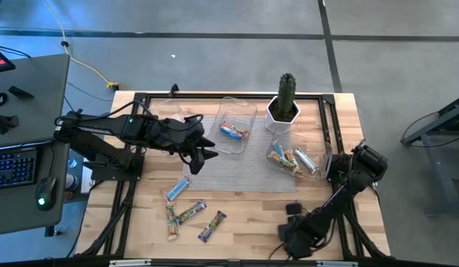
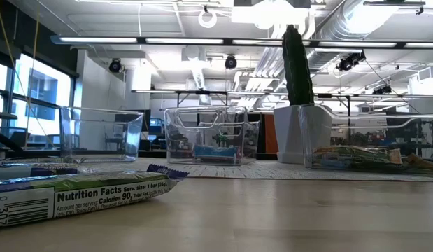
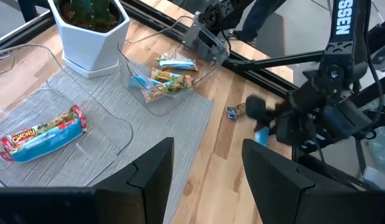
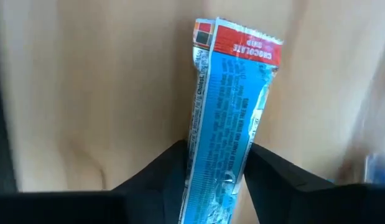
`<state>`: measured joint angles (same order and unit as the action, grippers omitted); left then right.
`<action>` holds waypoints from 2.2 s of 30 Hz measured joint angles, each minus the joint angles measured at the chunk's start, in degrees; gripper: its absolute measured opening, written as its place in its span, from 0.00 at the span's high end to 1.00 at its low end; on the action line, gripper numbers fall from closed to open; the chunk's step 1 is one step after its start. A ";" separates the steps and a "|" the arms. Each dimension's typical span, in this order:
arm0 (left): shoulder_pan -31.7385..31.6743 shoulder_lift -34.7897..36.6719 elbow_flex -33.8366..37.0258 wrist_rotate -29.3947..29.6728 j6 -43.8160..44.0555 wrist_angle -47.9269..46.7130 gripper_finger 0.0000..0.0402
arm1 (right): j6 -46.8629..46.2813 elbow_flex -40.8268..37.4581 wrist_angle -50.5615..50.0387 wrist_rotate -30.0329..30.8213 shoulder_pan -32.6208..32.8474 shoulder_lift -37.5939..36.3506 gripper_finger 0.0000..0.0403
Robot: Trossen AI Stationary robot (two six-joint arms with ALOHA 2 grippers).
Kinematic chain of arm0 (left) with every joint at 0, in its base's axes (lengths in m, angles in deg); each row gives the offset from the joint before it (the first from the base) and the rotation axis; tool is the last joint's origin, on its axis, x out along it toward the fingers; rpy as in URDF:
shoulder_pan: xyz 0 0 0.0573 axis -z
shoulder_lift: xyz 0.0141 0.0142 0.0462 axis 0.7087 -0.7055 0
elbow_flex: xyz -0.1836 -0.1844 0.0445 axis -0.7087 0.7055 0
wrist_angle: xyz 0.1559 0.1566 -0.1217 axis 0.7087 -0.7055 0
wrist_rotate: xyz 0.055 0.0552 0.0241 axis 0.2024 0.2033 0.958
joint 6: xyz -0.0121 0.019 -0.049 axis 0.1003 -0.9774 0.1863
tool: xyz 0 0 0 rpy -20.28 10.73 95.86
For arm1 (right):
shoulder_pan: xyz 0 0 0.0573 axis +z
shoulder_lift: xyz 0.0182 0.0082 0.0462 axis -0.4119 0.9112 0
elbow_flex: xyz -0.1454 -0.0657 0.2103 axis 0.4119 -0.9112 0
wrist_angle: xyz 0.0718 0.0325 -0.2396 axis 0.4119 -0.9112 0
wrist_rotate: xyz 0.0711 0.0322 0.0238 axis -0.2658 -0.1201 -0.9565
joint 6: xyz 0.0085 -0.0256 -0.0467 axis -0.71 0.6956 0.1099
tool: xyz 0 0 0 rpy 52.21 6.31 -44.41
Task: Pick and place Granola Bars by type
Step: Put the red granola bar into the middle transparent bin
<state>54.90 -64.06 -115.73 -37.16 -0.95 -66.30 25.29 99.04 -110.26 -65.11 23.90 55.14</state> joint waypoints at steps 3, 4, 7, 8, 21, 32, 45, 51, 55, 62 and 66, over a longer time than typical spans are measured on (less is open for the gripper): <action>-0.01 0.00 0.00 -1.21 -0.04 -0.02 0.54 | 3.77 1.47 3.20 2.29 -2.68 -0.13 0.68; 0.00 0.00 0.00 -1.54 -0.15 -0.02 0.54 | 5.36 1.51 2.69 2.81 -3.39 -0.21 0.69; 0.00 0.00 0.00 -1.76 -0.37 -0.02 0.54 | 10.59 1.37 3.95 3.66 -5.61 -0.05 0.73; 0.01 0.00 0.00 -1.77 -0.37 -0.02 0.54 | 12.09 1.56 4.28 4.18 -6.54 -0.23 0.74; -0.01 0.02 -0.02 -1.80 -1.01 -0.09 0.54 | 40.72 12.02 8.22 23.67 -25.71 -0.83 0.76; -0.01 0.02 -0.02 -1.51 -2.43 -0.59 0.54 | 53.44 23.21 9.09 24.35 -49.65 -1.03 0.76; -0.06 0.02 -0.07 -1.40 -2.36 -1.65 0.54 | 58.21 9.94 29.60 2.51 -65.11 -0.99 0.75; 0.01 0.02 -0.07 -1.36 -1.92 -1.70 0.54 | 58.32 9.54 32.83 1.79 -66.46 -0.99 0.66; -0.01 0.02 -0.07 -1.29 -1.34 -1.73 0.54 | 61.67 9.54 33.42 0.03 -66.08 -0.99 0.58; 0.00 0.02 -0.04 -2.38 -0.08 -1.94 0.54 | 65.37 10.93 36.48 0.74 -64.83 -1.74 0.52; 0.00 0.02 -0.04 -8.71 -2.00 -5.78 0.54 | 68.99 13.77 34.95 1.48 -61.63 -5.82 0.53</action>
<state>54.90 -64.04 -115.77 -45.87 -2.95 -72.08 94.28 112.81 -75.31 -63.62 -37.72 49.32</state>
